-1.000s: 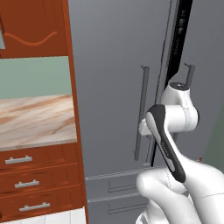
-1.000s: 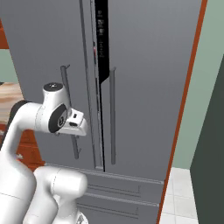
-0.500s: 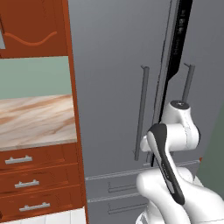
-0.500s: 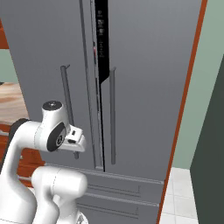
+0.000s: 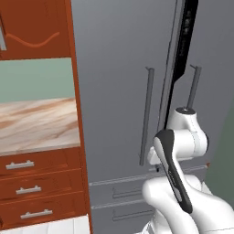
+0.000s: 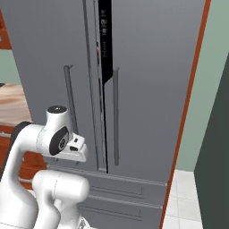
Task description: Gather the squash and potato from the fridge and place them on a tray on the dining counter. Then gather the chicken drumstick and steak from the fridge and place them on the other tray.
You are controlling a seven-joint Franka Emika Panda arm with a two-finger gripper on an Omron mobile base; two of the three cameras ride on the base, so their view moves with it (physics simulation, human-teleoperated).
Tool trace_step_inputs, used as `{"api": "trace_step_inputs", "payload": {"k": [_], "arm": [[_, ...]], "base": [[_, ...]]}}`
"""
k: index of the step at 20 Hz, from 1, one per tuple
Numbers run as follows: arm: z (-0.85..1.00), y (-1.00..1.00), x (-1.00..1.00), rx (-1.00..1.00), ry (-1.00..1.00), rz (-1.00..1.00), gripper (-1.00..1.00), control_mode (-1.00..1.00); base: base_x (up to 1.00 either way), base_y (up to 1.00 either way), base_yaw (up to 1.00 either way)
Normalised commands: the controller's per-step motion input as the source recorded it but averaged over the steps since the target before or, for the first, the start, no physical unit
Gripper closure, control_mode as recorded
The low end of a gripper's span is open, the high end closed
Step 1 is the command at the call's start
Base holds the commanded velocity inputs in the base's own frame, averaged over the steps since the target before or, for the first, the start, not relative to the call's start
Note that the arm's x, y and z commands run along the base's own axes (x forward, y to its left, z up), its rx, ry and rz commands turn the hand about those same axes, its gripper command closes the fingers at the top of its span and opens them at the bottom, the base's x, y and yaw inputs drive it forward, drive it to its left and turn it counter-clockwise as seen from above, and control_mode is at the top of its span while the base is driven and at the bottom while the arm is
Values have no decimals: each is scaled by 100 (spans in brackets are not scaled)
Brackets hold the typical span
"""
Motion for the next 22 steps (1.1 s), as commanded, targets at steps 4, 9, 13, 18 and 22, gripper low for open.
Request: {"api": "trace_step_inputs", "payload": {"k": [4, 9, 13, 18, 22], "arm": [[0, 0, 0, 0, 0, 0, -100, 100], [0, 0, 0, 0, 0, 0, -100, 100], [0, 0, 0, 0, 0, 0, -100, 100], [0, 0, 0, 0, 0, 0, -100, 100], [0, 0, 0, 0, 0, 0, -100, 100]], "base": [[-47, 0, 0], [-43, 0, 0], [-42, 0, 0], [-40, 0, 0], [-25, 0, 0]]}}
